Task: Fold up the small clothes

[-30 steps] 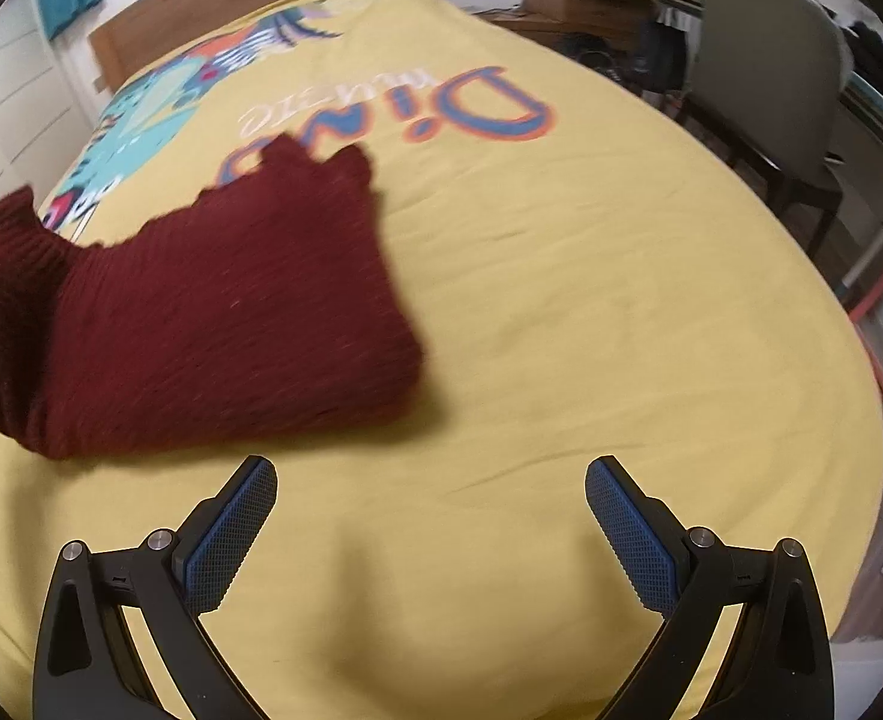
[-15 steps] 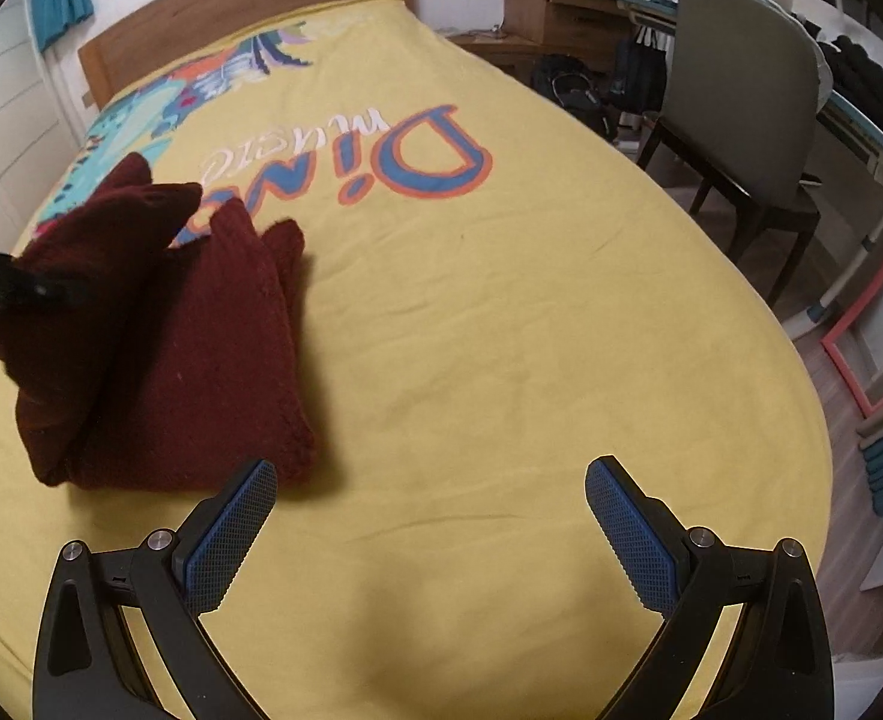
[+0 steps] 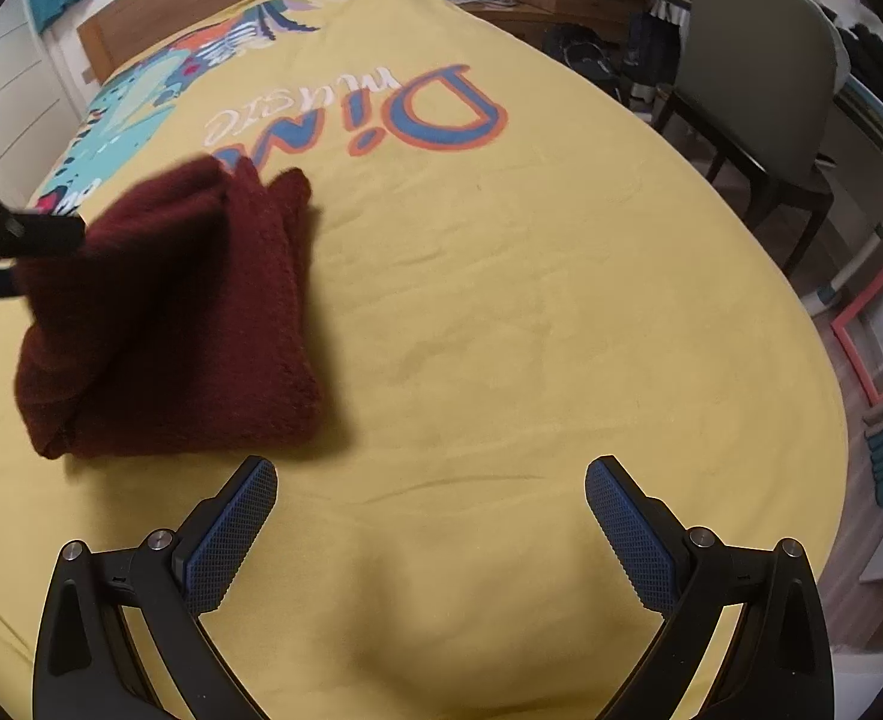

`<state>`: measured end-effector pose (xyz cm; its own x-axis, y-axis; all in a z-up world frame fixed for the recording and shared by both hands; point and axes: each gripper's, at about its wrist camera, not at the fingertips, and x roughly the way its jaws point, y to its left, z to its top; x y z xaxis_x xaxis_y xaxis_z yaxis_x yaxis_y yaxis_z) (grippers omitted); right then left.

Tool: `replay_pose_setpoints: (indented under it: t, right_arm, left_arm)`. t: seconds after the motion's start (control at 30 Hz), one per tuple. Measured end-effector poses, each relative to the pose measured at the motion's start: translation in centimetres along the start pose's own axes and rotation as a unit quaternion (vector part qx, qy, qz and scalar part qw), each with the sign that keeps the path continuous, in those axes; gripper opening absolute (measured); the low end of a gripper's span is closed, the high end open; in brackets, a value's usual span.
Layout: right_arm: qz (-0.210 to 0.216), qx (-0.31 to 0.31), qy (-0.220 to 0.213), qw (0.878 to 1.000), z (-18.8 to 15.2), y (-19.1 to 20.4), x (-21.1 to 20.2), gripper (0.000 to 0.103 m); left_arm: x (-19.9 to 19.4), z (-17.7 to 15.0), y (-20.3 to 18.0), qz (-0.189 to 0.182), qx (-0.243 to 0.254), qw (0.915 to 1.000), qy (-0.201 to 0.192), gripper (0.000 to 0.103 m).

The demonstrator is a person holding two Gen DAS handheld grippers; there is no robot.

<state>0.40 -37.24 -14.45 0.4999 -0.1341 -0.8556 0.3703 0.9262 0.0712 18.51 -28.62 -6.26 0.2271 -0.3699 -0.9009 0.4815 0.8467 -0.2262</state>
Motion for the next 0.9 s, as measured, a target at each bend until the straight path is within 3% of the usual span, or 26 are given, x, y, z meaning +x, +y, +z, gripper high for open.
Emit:
replay_pose_setpoints:
  t: [0.2, 0.37, 0.47, 0.57, 0.77, 0.87, 0.9]
  right_arm:
    - [0.051, -0.010, 0.001, 0.999, 3.1, 2.9, -2.0, 0.103]
    - [0.090, -0.011, 0.020, 0.996, 7.9, 6.3, -3.4, 0.103]
    - [0.090, -0.045, 0.027, 0.995, 10.9, 9.4, -3.1, 0.101]
    - [0.079, -0.089, 0.044, 0.992, 12.9, 12.9, -2.0, 0.095]
    - [0.096, -0.119, 0.131, 0.980, 14.3, 18.2, 3.6, 0.094]
    - [0.103, -0.116, 0.174, 0.972, 13.5, 19.2, 6.6, 0.082]
    - [0.102, -0.117, 0.182, 0.971, 13.1, 19.2, 7.1, 0.070]
  left_arm:
    - [-5.0, -0.4, 3.6, 0.013, -0.013, 0.9991, -0.039, 0.102]
    - [-6.1, -2.5, 7.2, 0.057, -0.021, 0.9971, -0.046, 0.102]
    - [-6.1, -4.3, 9.2, 0.053, -0.043, 0.9966, -0.045, 0.102]
    - [-5.9, -6.1, 11.0, 0.037, -0.077, 0.9953, -0.045, 0.102]
    - [-5.9, -8.6, 13.5, 0.028, -0.113, 0.9926, -0.034, 0.102]
    - [-5.3, -9.2, 14.2, 0.019, -0.123, 0.9920, -0.022, 0.102]
    - [-5.2, -9.4, 14.4, 0.016, -0.123, 0.9920, -0.020, 0.102]
